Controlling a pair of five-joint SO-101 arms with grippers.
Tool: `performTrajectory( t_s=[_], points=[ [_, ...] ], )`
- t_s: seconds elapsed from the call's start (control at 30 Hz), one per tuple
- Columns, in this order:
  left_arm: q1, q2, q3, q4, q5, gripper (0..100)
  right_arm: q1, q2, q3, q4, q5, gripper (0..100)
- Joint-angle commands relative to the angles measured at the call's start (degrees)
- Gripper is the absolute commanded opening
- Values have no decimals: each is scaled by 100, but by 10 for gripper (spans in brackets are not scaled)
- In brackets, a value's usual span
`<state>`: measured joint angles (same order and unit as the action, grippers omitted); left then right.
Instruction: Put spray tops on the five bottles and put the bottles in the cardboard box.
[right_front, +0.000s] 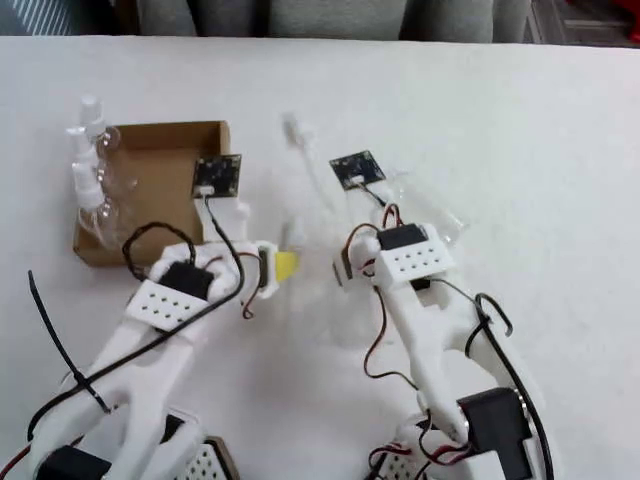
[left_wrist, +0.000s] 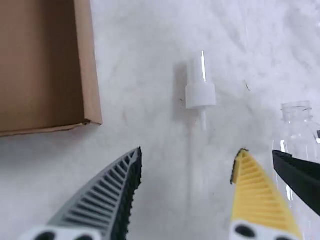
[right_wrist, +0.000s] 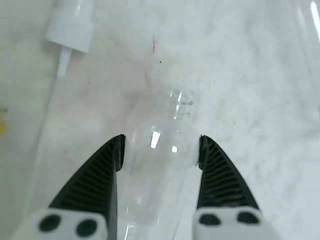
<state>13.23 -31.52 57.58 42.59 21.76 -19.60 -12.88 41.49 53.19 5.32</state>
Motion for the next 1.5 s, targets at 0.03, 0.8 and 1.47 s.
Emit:
performTrajectory(
  t_s=[0.03, 0.8, 1.47],
  points=[
    [40, -233, 44, -352, -70, 287, 31, -435, 246, 92, 105, 25],
    [75, -233, 70, -360, -70, 290, 673, -734, -35, 321, 62, 236],
    [84, -233, 70, -360, -70, 290, 1024, -567, 70, 295, 387, 236]
  ],
)
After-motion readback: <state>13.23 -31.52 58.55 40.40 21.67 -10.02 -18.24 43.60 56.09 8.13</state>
